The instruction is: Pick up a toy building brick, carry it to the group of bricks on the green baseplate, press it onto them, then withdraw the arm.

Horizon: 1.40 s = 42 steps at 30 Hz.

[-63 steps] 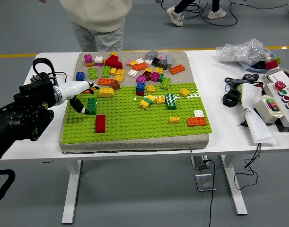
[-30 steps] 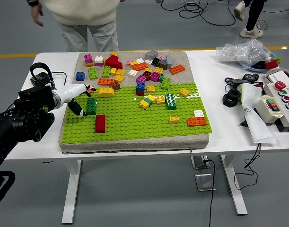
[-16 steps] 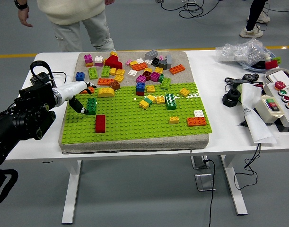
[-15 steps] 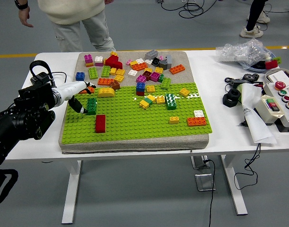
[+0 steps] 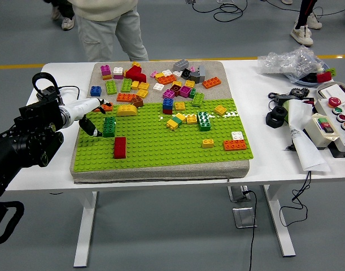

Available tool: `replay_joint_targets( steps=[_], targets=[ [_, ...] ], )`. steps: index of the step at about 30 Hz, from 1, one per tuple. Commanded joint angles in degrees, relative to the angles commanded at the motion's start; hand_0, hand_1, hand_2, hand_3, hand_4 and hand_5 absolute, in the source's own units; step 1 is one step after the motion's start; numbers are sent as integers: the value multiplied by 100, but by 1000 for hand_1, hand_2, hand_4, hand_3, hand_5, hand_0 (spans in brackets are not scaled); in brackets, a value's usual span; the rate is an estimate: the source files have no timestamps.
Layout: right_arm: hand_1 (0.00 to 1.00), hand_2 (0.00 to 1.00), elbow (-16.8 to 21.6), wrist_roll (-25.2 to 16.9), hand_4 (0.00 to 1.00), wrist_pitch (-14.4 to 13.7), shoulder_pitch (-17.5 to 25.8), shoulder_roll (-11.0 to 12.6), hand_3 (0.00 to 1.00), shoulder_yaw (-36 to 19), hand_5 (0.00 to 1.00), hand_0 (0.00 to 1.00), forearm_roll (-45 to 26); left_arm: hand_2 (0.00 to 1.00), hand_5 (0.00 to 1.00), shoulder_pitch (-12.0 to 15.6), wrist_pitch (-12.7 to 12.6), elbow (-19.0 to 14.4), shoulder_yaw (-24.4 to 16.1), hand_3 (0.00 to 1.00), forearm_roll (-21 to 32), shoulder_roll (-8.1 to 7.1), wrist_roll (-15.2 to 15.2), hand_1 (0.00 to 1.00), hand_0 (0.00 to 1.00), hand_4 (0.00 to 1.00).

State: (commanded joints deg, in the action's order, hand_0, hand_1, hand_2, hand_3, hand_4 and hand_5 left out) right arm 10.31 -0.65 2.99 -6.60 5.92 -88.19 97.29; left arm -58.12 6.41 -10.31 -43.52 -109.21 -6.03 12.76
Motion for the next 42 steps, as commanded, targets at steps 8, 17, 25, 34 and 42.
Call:
replay_joint_targets(
  steps=[8, 17, 25, 34, 42],
  targets=[
    [705, 748, 0, 2, 998, -3, -15, -10, 767, -1, 776, 778, -7, 804, 2, 53, -10, 0, 24, 917, 56, 49, -2, 957, 998, 873],
    [705, 749, 0, 5, 998, -10, -23, -8, 767, -6, 776, 778, -16, 803, 2, 107, 3, 0, 248, 916, 241, 91, 17, 956, 998, 876],
    [705, 749, 0, 10, 998, -16, 5, -16, 767, -34, 776, 778, -15, 785, 2, 116, -32, -69, 1190, 911, 1025, 49, 92, 951, 998, 877],
    [705, 749, 0, 19, 998, -15, 37, -26, 767, -70, 776, 777, 22, 781, 2, 111, -11, -246, 994, 907, 839, -52, 77, 949, 998, 877],
    [705, 749, 0, 18, 998, -15, 42, -36, 767, -58, 776, 777, 31, 773, 2, 133, -116, -177, 1085, 904, 1086, -35, 108, 943, 998, 877]
  ],
)
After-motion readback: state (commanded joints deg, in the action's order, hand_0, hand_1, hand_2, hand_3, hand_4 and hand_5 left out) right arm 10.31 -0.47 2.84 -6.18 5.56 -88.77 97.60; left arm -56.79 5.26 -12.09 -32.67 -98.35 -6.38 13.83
